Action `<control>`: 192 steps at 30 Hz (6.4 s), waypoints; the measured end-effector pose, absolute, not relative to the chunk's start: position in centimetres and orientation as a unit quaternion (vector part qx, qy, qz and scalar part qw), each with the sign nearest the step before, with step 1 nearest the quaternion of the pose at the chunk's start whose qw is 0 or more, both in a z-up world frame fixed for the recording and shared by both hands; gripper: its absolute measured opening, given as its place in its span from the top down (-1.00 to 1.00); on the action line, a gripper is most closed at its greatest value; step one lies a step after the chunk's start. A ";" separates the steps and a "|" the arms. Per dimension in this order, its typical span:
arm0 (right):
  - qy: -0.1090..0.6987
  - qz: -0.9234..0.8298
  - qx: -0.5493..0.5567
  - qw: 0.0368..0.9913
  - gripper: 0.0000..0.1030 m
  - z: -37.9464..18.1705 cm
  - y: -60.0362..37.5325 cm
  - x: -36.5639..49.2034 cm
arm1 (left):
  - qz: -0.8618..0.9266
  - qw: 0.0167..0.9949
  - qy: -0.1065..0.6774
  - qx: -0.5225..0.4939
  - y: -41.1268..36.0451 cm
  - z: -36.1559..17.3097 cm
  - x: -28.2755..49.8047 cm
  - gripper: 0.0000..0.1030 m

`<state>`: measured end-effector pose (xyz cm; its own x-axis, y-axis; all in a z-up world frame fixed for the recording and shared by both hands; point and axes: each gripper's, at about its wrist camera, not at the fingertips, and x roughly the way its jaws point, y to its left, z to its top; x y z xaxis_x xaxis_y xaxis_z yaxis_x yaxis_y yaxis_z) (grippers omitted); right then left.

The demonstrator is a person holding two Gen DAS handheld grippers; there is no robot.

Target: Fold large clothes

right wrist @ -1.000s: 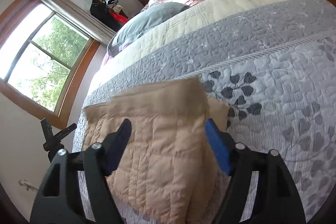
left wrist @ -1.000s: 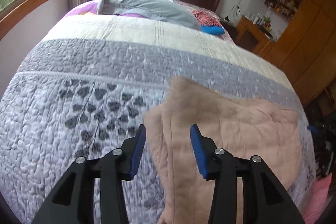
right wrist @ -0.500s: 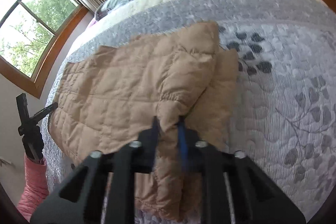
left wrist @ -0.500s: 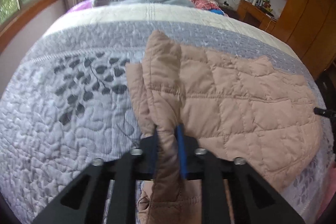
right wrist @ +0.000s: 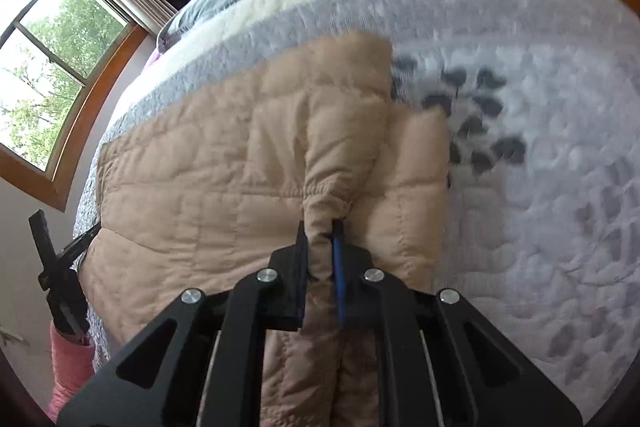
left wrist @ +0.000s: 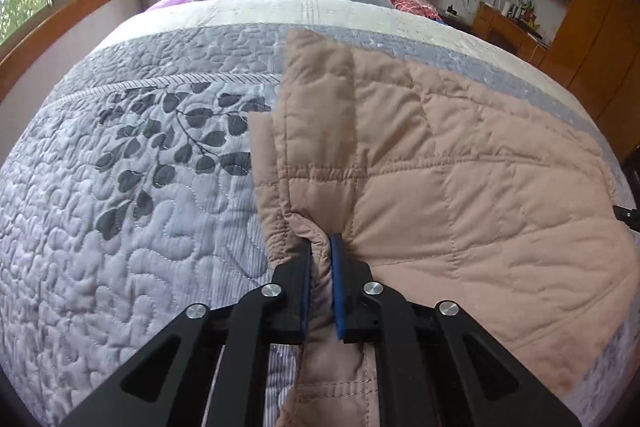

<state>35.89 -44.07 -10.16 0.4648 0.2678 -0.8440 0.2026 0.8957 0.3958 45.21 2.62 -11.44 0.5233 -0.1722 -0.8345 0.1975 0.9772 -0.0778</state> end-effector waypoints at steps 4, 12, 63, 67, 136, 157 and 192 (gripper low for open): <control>0.511 0.004 0.219 0.831 0.66 -9.3 -44.1 35.4 | -0.086 0.872 0.479 0.041 1.7 -10.7 44.9 0.75; 0.440 -0.034 0.167 0.882 0.53 -2.3 -42.1 29.6 | -0.038 0.903 0.425 0.041 3.2 -4.9 40.9 0.58; 0.530 0.042 0.118 0.838 0.57 -11.1 -28.2 35.0 | -0.167 0.860 0.467 0.123 -14.1 -11.7 39.7 0.52; 0.529 0.057 0.128 0.837 0.54 -9.8 -28.7 34.5 | -0.169 0.856 0.478 0.099 -13.3 -10.8 40.2 0.52; 0.426 0.154 0.208 0.867 0.68 1.6 -35.5 15.4 | -0.229 0.870 0.434 -0.036 5.7 1.7 23.2 0.71; 0.423 0.152 0.238 0.861 0.67 -1.0 -35.8 14.4 | -0.224 0.876 0.427 -0.028 6.4 0.7 21.6 0.69; 0.446 -0.011 0.144 0.883 0.17 -4.4 -34.9 11.0 | -0.052 0.916 0.384 0.103 7.2 -4.2 19.4 0.02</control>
<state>10.99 -34.94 -4.38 0.6015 0.1090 -0.7914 0.1478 0.9584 0.2443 19.37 7.19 -4.24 0.6995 -0.0160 -0.7144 0.1740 0.9735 0.1485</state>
